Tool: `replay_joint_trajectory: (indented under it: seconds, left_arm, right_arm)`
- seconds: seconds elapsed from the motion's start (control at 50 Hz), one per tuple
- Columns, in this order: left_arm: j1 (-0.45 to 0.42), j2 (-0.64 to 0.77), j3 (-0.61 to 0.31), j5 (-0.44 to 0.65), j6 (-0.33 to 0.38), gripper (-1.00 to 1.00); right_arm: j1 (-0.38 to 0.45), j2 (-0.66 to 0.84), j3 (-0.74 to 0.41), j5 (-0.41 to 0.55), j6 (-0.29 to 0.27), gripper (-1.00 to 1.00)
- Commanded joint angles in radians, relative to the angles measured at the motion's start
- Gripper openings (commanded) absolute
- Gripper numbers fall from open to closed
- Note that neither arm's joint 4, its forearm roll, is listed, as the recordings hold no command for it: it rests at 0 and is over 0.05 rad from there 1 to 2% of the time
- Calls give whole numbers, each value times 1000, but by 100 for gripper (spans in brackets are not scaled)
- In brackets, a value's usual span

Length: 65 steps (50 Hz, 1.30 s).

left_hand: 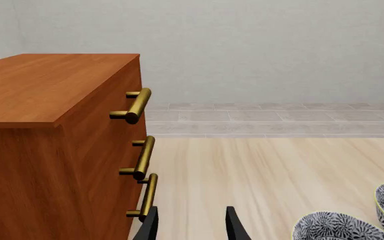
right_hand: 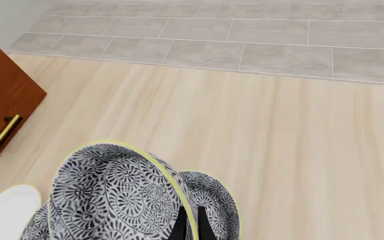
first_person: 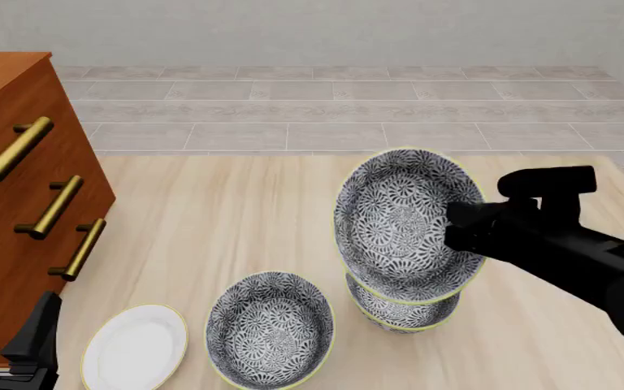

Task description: Stack the bowl at the front on the bowl in the middle.

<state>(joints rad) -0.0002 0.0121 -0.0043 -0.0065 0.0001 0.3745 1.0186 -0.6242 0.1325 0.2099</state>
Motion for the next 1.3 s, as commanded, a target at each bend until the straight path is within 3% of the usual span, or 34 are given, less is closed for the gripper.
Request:
replay_joint_trajectory:
  seconds: [0.02,0.96,1.3]
  left_arm:
    - [0,0,0,0,0,100]
    - [0,0,0,0,0,100]
    - [0,0,0,0,0,100]
  right_arm:
    - [-30,23,39,-45,4,-100]
    - [-74,207,71,-177,-11,-100]
    - [-64,237,101,-211,32,-100]
